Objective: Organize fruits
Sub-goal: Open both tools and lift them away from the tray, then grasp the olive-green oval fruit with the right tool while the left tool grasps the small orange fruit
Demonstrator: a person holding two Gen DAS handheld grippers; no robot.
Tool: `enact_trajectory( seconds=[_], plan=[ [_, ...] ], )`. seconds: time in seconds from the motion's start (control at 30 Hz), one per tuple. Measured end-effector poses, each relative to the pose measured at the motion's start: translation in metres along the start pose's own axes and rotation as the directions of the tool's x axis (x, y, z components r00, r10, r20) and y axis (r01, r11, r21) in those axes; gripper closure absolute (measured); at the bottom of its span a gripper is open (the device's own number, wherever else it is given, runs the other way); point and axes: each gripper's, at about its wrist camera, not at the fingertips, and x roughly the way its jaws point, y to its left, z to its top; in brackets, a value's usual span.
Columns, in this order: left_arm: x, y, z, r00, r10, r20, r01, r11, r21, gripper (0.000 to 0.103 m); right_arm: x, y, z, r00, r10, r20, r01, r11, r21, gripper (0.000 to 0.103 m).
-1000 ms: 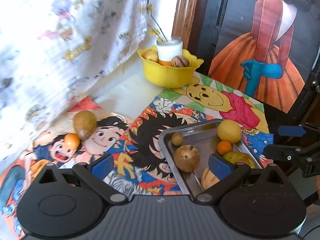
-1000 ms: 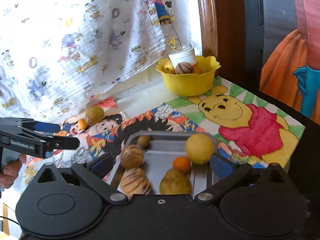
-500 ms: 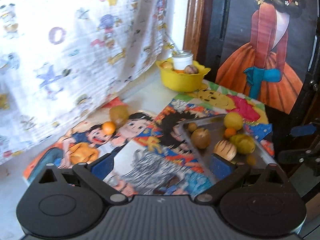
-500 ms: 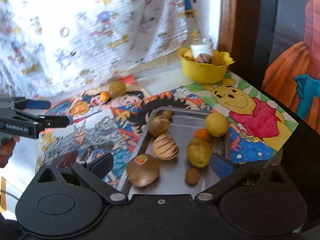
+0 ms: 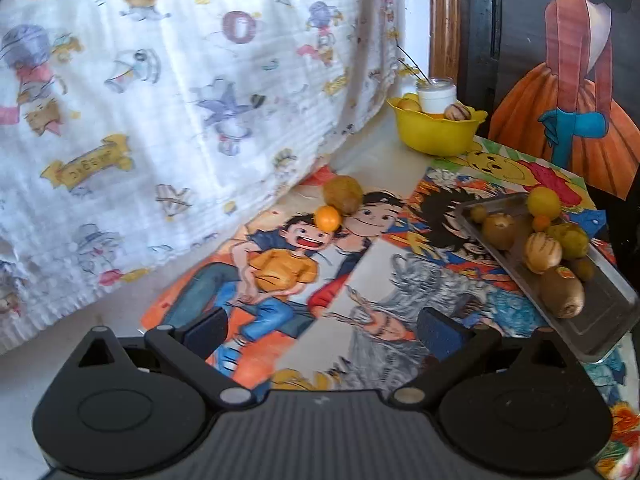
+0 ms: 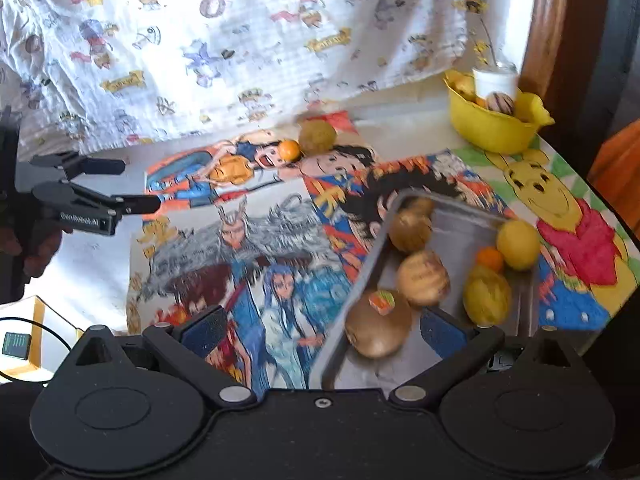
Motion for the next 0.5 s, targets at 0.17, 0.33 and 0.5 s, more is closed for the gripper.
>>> enact_trajectory(
  seconds=[0.17, 0.33, 0.5],
  plan=[
    [0.009, 0.014, 0.005, 0.996, 0.015, 0.089, -0.022, 0.997, 0.074, 0.0, 0.009, 0.002, 0.042, 1.0, 0.0, 0.023, 0.002, 0.998, -0.056, 0.001],
    [0.023, 0.011, 0.011, 0.985, 0.014, 0.17, -0.049, 0.977, 0.207, 0.0, 0.029, -0.009, 0.09, 0.998, -0.001, 0.063, 0.0, 1.0, 0.007, 0.001],
    [0.046, 0.005, 0.017, 0.98, -0.03, 0.196, -0.035, 0.946, 0.322, 0.0, 0.069, -0.02, 0.136, 0.996, -0.011, 0.091, 0.001, 0.995, 0.104, 0.001]
  ],
)
